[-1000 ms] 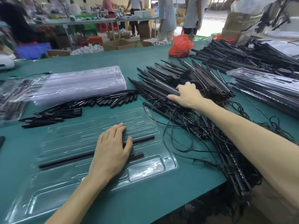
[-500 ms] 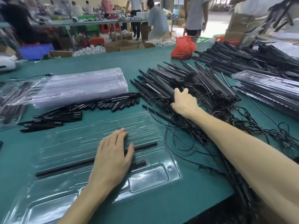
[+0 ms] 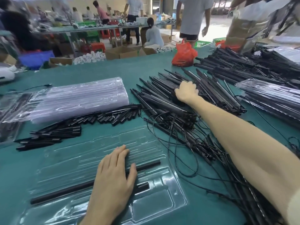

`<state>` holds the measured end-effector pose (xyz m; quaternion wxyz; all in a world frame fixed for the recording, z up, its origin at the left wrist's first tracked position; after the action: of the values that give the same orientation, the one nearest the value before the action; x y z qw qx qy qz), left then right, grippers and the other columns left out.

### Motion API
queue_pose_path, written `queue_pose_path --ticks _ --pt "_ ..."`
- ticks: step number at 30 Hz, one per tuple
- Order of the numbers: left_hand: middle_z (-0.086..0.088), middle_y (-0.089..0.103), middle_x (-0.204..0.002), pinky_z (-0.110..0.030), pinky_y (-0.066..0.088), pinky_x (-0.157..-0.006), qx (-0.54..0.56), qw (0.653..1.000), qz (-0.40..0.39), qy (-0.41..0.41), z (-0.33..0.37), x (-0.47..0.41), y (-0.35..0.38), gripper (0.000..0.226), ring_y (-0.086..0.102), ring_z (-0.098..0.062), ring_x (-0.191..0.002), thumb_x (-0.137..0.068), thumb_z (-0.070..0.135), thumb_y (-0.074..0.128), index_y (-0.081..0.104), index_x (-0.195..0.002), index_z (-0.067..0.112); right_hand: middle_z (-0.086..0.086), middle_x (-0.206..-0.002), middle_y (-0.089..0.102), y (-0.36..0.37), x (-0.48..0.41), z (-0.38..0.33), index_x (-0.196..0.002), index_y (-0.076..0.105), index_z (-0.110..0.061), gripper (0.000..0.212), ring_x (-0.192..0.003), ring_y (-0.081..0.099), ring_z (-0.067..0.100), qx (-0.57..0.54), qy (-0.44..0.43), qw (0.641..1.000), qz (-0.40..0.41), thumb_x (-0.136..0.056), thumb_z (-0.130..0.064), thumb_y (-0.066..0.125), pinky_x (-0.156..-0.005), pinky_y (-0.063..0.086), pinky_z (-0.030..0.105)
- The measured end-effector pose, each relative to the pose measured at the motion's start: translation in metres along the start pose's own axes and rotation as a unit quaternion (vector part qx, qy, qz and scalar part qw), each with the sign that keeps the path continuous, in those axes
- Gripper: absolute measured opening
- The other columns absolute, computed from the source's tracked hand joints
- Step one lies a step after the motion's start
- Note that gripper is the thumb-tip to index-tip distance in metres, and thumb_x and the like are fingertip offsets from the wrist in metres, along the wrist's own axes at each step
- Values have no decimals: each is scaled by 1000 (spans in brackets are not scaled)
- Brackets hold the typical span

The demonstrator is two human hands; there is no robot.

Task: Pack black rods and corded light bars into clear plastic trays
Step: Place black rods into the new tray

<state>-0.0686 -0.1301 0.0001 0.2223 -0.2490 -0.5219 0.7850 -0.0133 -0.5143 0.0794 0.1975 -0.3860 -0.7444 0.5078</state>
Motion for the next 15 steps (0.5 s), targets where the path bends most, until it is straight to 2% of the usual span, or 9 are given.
queue_pose_path --ticks 3,8,12,15 --pt "24 20 -158 -24 6 -123 0 1000 7 2 -1 -1 0 57 14 2 -145 -98 59 20 26 -151 38 24 -141 49 14 -7 7 -131 50 -1 43 -132 43 41 -7 17 1000 -2 -104 -35 48 -108 33 48" --pt "21 20 -158 -27 8 -125 -7 1000 6 4 -2 -2 2 57 14 0 -146 -98 58 18 26 -151 36 18 -135 54 8 -5 12 -127 57 -8 40 -133 41 37 -46 28 995 83 -98 -35 62 -109 29 50" --pt "19 27 -156 -24 7 -123 -9 1000 15 13 0 -1 0 55 17 0 -144 -100 56 22 32 -149 32 14 -137 53 -10 2 8 -129 57 -10 35 -134 39 33 -35 8 990 133 -100 -31 56 -110 24 48" --pt "17 31 -154 -25 9 -122 -5 1000 21 16 0 -1 -1 55 21 -1 -143 -100 55 25 36 -148 30 16 -132 54 -27 12 -3 -126 58 -6 35 -127 47 34 -28 -34 986 162 -102 -32 53 -107 31 47"
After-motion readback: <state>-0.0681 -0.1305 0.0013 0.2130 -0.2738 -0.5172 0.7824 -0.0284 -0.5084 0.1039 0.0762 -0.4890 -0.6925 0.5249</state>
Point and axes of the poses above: each hand's wrist, its own x-axis away from the middle knuckle, its own y-axis out of the palm, z = x × y, the point moved 8 cm from there along -x, towards the middle knuckle
